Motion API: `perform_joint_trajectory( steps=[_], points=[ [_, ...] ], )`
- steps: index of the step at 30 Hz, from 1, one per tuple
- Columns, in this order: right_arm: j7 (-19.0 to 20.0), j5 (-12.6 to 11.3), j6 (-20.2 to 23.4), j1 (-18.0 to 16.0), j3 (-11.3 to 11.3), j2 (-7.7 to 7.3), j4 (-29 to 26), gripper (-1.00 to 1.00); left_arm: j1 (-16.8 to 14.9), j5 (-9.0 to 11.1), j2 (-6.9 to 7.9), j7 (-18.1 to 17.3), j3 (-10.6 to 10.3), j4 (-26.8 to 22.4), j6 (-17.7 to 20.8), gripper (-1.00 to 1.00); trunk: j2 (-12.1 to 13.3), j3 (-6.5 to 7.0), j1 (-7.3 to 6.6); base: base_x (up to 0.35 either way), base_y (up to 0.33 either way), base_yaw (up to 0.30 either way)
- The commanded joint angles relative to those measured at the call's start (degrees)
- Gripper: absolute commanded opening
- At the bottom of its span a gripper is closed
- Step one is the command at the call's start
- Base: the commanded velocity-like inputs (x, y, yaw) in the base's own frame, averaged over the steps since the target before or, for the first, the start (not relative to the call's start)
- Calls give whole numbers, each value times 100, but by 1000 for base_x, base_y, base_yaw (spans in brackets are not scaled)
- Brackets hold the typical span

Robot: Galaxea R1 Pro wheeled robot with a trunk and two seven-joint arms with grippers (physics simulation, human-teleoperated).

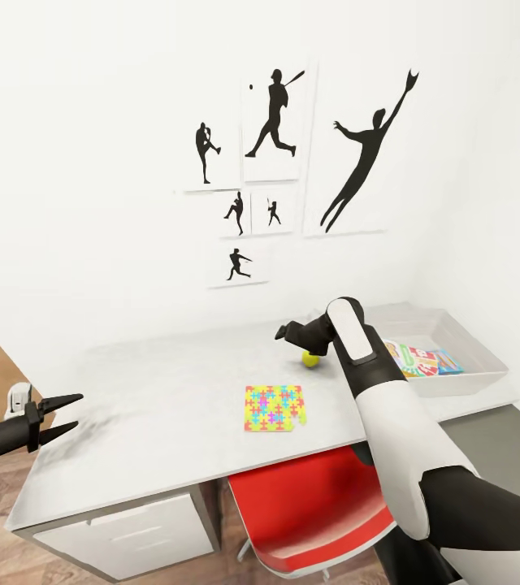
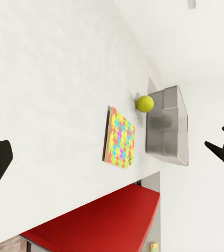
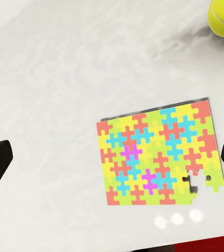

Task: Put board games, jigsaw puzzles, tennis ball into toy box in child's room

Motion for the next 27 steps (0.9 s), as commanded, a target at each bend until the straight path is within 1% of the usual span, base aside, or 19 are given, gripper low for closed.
perform_joint_trajectory(
  steps=[1,15,23,27],
  points=[
    [-59,-51,9,-6,8,0,-3,100,-5,-17,0,-26,6,1,20,100,-12,-12,3,0,0,0],
    [-59,-39,9,-6,18,0,25,100,-5,-17,8,-22,6,1,11,100,-12,-4,3,3,0,9],
    [-59,-37,9,7,18,0,10,100,-5,-17,8,-18,10,1,11,100,-12,56,3,174,-2,113],
    [-59,-33,9,7,18,0,2,100,-5,-17,8,2,7,1,11,100,-12,90,3,85,-7,126]
  ],
)
